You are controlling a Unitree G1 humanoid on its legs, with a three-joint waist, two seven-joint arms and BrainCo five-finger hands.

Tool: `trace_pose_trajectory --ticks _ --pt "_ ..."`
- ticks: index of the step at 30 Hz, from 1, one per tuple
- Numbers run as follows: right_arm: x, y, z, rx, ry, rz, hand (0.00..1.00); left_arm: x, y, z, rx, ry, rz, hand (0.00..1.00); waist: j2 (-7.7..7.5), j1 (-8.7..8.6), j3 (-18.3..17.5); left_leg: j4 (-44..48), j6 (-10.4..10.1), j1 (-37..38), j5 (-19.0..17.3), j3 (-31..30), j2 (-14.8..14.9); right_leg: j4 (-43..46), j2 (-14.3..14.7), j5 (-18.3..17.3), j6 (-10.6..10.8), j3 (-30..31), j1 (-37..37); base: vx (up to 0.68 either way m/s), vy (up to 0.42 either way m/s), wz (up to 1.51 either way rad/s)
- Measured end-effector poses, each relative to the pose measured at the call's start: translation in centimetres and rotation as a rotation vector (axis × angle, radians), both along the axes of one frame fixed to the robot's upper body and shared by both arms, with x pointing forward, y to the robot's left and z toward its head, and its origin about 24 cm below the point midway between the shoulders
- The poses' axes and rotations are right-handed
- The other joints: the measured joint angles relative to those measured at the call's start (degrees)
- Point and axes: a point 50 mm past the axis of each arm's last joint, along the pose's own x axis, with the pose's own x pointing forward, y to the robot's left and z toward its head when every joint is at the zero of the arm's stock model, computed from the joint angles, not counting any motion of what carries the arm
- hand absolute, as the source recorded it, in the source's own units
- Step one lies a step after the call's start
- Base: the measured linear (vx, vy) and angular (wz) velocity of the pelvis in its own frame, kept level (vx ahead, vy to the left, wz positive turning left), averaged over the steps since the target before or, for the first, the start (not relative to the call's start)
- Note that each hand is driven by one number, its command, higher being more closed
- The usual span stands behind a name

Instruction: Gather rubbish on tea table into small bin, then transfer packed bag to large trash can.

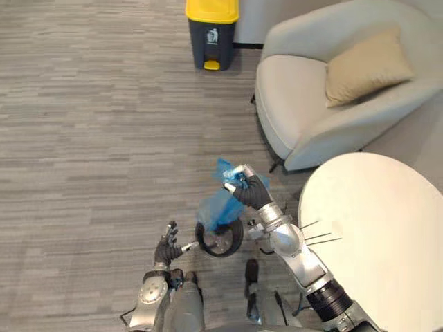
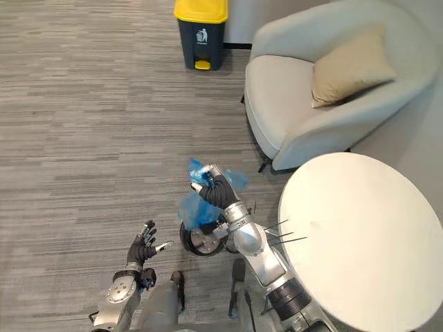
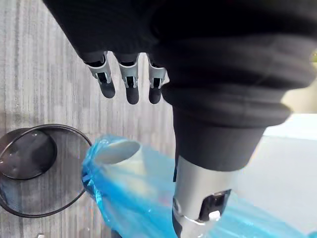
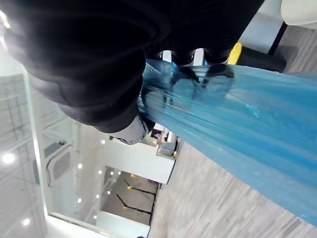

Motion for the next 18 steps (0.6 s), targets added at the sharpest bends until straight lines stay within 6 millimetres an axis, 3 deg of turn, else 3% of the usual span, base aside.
trace_pose_trajectory --ticks 1,3,5,6,8,9,11,12,13,14,15,18 --pt "0.0 -0.1 0.0 0.001 -0.001 -0.001 1.0 -0.1 0.4 0.4 0.012 -0.015 0.004 0.0 0.04 -0.43 0.1 -0.1 0.4 0.4 1.4 -2.0 -1.1 17.9 -0.7 -9.6 0.5 -0.4 0.9 -0.19 0.06 0.66" --pt "-0.1 -0.1 0.3 0.007 -0.015 0.003 1.0 -0.3 1.0 0.8 0.018 -0.031 0.024 0.0 -0.25 0.04 -0.1 -0.2 0.4 0.6 2.1 -2.8 -1.9 22.8 -0.7 -12.1 1.2 -0.1 3.2 -0.17 -0.01 0.53" --pt "-0.1 0.3 1.7 0.029 -0.076 0.025 1.0 -0.7 1.8 2.0 0.024 -0.087 0.059 0.0 -0.76 2.41 -0.4 -0.5 0.0 -0.8 4.3 -3.5 -2.8 20.3 0.2 -16.3 1.2 1.0 6.5 -0.28 -0.098 0.33" --pt "0.0 0.3 2.5 0.028 -0.114 0.034 1.0 -0.9 1.8 2.4 0.023 -0.105 0.062 0.0 -0.38 2.66 -0.7 -2.2 -0.2 -2.3 6.4 -4.4 -3.5 14.7 0.5 -17.1 1.2 1.4 7.3 -0.34 -0.087 0.29" --pt "0.2 0.3 3.6 0.025 -0.168 0.045 1.0 -1.2 1.3 3.0 0.004 -0.137 0.066 0.0 -0.03 4.28 -0.7 -8.1 -0.5 -4.1 10.1 -5.1 -3.6 5.1 1.2 -18.9 -1.5 1.5 8.4 -0.3 -0.088 0.21" --pt "0.6 0.1 4.3 0.022 -0.196 0.044 1.0 -1.2 0.7 3.0 -0.016 -0.141 0.063 0.0 2.55 3.92 0.8 -10.5 -1.0 -5.1 13.4 -6.7 -3.2 3.7 2.6 -18.1 -3.1 0.8 7.6 -0.28 -0.1 0.3" --pt "1.2 -0.7 4.1 -0.002 -0.186 0.019 1.0 -1.2 -0.6 3.5 -0.05 -0.169 0.043 0.0 4.43 3.93 1.7 -16.0 -3.0 -4.4 17.3 -8.7 -2.0 4.4 4.1 -17.1 -4.3 -1.0 6.1 -0.37 -0.135 0.52" --pt "1.5 -1.4 3.9 -0.019 -0.174 -0.01 1.0 -1.0 -1.3 4.3 -0.062 -0.205 0.014 0.0 4.7 3.69 1.6 -18.9 -5.5 -4.1 15.5 -8.8 -1.7 4.5 3.6 -15.9 -5.7 -3.1 5.5 -0.36 -0.126 0.71" --pt "1.7 -1.8 3.9 -0.02 -0.172 -0.028 1.0 -0.5 -1.8 4.8 -0.065 -0.229 -0.009 0.0 4.48 3.42 1.6 -18.9 -5.6 -4.7 11.8 -8.1 -1.8 3.9 2.7 -15.2 -6.1 -4.8 5.4 -0.41 -0.064 1.03" --pt "2.2 -2.8 4.2 -0.023 -0.178 -0.068 1.0 0.7 -2.8 6.1 -0.074 -0.29 -0.063 0.0 3.16 2.62 2.3 -12.6 -1.2 -7.1 10.6 -5.7 -2.7 3.3 0.0 -14.5 -6.8 -7.0 5.0 -0.38 -0.032 1.09" --pt "2.3 -3.1 4.3 -0.008 -0.172 -0.084 1.0 1.2 -3.3 7.0 -0.078 -0.335 -0.105 0.0 2.5 2.03 2.3 -4.7 1.4 -7.8 9.3 -3.2 -3.5 2.6 -2.1 -13.1 -6.5 -8.1 4.8 -0.37 -0.031 0.95" --pt "2.2 -3.0 4.2 0.01 -0.156 -0.065 1.0 2.0 -3.7 8.6 -0.035 -0.415 -0.152 0.0 3.49 -0.07 1.2 5.0 2.9 -1.5 3.8 -1.6 -0.9 -0.9 -3.6 -10.4 -6.3 -9.2 6.0 -0.21 0.032 0.43"
